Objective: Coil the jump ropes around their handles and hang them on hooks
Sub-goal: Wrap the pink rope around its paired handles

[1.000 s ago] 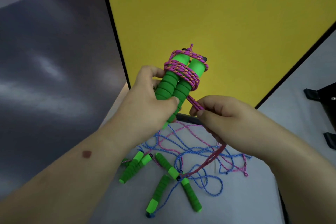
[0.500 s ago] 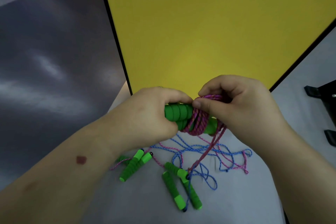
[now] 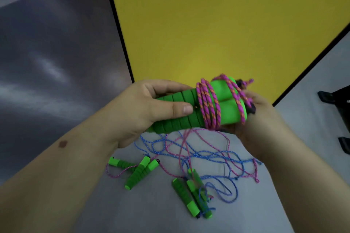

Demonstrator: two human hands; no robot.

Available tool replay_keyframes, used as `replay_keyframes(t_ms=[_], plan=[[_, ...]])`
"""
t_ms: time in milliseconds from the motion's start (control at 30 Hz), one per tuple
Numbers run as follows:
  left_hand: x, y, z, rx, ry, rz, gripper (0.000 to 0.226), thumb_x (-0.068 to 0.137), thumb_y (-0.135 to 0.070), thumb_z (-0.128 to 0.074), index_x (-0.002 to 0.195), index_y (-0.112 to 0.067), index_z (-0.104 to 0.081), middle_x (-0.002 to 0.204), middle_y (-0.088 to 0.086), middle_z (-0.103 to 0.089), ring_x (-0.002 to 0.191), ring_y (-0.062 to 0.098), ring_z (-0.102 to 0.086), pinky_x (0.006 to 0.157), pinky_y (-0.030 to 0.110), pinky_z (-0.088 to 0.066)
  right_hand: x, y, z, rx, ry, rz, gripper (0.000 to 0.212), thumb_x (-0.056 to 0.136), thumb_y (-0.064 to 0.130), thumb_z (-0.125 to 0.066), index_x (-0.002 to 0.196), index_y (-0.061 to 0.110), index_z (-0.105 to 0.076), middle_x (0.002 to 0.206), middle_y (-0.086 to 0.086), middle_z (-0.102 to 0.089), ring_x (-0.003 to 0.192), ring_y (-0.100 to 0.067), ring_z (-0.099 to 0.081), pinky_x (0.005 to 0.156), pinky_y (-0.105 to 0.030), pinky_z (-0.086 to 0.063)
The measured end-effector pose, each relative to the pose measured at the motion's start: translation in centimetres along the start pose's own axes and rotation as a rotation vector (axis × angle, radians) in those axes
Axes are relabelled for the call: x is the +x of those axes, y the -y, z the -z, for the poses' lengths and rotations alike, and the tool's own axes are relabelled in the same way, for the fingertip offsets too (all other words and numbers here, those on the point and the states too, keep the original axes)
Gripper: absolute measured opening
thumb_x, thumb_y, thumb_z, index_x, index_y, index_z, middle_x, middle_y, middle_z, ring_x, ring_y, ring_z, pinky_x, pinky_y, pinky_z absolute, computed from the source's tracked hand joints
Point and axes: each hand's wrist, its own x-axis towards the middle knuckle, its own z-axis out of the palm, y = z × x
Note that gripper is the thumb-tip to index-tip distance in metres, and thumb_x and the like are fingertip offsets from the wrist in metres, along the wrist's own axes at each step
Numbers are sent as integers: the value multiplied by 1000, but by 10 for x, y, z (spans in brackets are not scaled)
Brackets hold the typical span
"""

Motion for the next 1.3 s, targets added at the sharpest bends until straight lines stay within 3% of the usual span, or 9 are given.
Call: replay_keyframes(t_ms=[100,200,333,400,467,567,767,1067,1300], plan=[[3,-1,3,-61,-128,-56,41,66,-7,-83,107,-11,-79,93,14,-78,70,22,-73,62,30,-61,3,-7,-3,131,39,-198,30,102,15,-48,129,8,-59,115,-14,-71,100,-28,-70,95,-48,-56],[4,-4,8,-92,-150,-43,49,65,-6,-87,113,-10,-77,93,15,-77,67,25,-73,53,29,-58,-2,-10,-12,-204,287,-21,65,71,0,-59,132,22,-60,134,5,-67,129,-12,-59,112,-43,-43],[0,-6,1,-93,-16,10,38,66,-3,-79,102,-13,-81,96,15,-80,76,26,-76,68,36,-64,-8,-15,-19,-648,270,342,9,81,10,-74,88,14,-70,87,16,-74,81,-8,-69,79,-29,-56],[-2,-5,-1,-52,31,14,35,67,-2,-75,97,-19,-83,94,13,-80,77,23,-76,70,34,-63,-10,-14,-21,-652,279,496,20,84,1,-68,80,20,-66,79,34,-67,76,13,-63,73,-7,-51],[-3,-5,-1,-93,26,15,37,67,2,-73,95,-20,-83,94,12,-79,76,23,-76,67,33,-63,-10,-13,-19,-603,262,371,13,90,10,-65,81,19,-67,79,27,-72,82,9,-66,82,-25,-54],[2,-3,-4,-126,-132,-32,42,67,2,-77,104,-18,-76,93,11,-75,74,26,-74,57,31,-61,-5,-19,-12,-657,199,157,27,102,30,-54,78,23,-64,67,9,-67,74,-17,-72,88,-54,-55],[9,15,-6,651,-614,-340,38,81,-21,-82,109,-39,-66,94,-12,-68,81,5,-66,72,26,-55,-14,3,-16,-1034,292,222,27,102,39,-49,90,17,-60,62,4,-44,53,-9,-38,53,-30,-36],[0,8,-10,1244,-52,-190,43,78,-26,-75,112,-53,-69,94,-14,-67,94,8,-62,84,37,-54,-9,15,-4,-951,159,379,7,91,32,-71,84,31,-73,68,9,-68,60,-13,-62,58,-35,-52],[-10,-9,3,719,50,-104,45,60,-27,-87,96,-53,-76,94,-24,-77,87,-4,-72,80,21,-52,1,9,9,-321,94,171,20,67,36,-83,79,20,-80,72,-12,-64,59,-21,-52,58,-31,-44]])
